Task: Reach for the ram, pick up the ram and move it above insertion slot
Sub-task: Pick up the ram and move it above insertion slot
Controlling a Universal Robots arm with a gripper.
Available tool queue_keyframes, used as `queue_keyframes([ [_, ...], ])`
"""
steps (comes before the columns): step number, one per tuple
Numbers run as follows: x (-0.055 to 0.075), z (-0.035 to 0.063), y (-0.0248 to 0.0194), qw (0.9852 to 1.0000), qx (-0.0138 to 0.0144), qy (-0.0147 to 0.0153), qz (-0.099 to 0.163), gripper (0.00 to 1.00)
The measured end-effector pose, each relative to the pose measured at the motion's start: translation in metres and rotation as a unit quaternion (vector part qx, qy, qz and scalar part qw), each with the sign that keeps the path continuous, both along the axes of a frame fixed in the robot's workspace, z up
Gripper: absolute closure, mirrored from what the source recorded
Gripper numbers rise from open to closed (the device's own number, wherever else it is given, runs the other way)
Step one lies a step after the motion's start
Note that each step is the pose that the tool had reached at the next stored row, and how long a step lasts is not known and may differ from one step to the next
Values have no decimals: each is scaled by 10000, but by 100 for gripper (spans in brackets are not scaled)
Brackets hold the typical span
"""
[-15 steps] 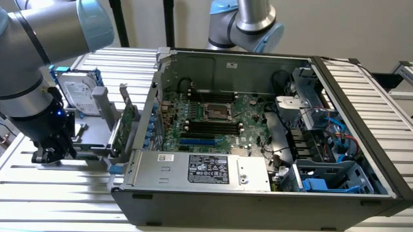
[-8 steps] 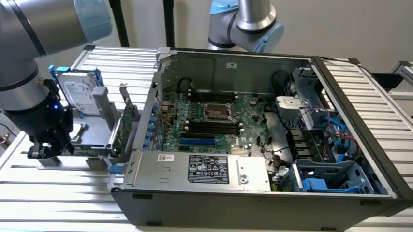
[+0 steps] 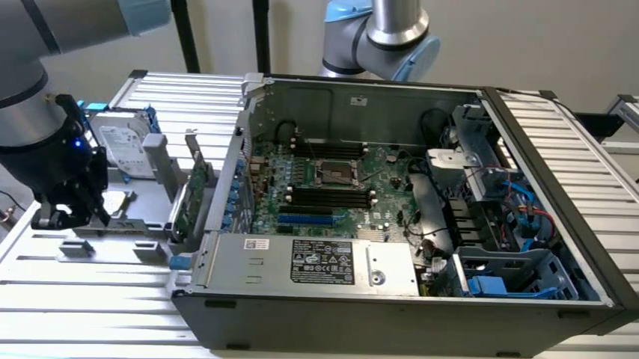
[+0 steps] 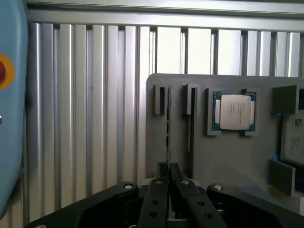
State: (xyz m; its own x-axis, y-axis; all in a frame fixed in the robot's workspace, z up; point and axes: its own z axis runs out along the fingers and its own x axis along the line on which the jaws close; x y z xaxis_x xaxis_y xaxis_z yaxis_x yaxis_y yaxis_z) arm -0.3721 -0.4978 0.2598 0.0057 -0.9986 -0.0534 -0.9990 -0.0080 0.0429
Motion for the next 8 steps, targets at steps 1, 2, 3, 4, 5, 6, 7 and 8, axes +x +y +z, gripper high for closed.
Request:
queue_keyframes([
  [1,17,46,0,10000,4,1,2,87],
  [2,36,91,0,10000,6,2,6,87],
  [3,58,136,0,10000,10,4,11,87],
  [4,82,184,0,10000,13,5,16,87],
  [5,108,230,0,10000,17,7,22,87],
  [6,135,275,0,10000,22,8,29,87],
  [7,163,320,0,10000,28,10,35,87],
  [8,191,365,0,10000,34,11,43,87],
])
